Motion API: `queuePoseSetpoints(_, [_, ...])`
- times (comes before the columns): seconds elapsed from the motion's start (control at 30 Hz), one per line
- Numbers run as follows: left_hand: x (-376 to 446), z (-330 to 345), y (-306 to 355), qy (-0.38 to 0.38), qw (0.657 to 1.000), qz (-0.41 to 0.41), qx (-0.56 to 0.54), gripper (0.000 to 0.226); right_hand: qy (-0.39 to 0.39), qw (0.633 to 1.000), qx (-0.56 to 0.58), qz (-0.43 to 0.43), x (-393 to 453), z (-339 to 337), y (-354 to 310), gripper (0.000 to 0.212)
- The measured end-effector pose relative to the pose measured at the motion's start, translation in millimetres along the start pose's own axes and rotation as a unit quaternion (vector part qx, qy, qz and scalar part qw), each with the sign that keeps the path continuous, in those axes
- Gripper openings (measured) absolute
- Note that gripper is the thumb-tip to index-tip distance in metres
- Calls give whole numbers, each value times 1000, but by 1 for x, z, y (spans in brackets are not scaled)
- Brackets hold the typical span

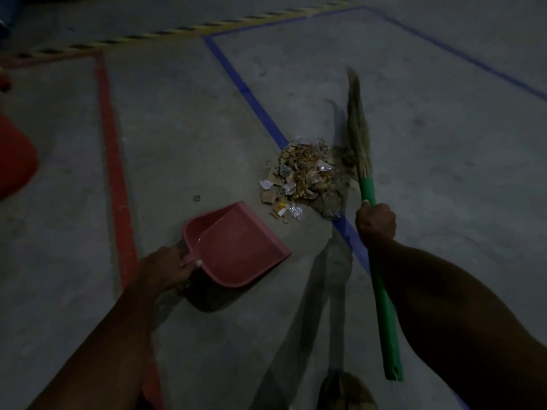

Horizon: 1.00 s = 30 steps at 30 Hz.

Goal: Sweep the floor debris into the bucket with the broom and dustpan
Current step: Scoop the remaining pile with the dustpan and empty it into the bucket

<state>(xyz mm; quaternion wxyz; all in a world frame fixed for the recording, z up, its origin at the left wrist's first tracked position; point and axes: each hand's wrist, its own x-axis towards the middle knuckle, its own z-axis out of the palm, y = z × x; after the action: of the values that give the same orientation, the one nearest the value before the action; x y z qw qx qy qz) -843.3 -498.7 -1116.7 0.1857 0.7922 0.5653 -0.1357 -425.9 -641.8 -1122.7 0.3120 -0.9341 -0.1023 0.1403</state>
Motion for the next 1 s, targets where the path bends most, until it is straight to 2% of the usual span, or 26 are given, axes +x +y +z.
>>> queuePoseSetpoints(0.17, [11, 2, 5, -14, 1000, 5, 14, 91, -9, 1000, -11, 11, 4, -2, 14, 44])
queuePoseSetpoints(0.2, [13, 0, 8, -15, 1000, 5, 15, 93, -7, 1000, -14, 11, 5, -2, 18, 42])
queuePoseSetpoints(0.33, [21, -13, 31, 2, 999, -18, 33, 73, -3, 999, -35, 10, 16, -3, 37, 34])
queuePoseSetpoints(0.53, [36, -8, 47, 21, 999, -33, 25, 69, -40, 998, -37, 30, 24, -2, 50, 34])
queuePoseSetpoints(0.77, [52, -10, 64, 29, 1000, -11, -5, 67, -68, 994, -70, -47, 8, 7, 71, 34])
queuePoseSetpoints(1.0, [62, -7, 82, 38, 999, 3, -32, 64, -95, 990, -78, -64, -5, 12, 77, 34])
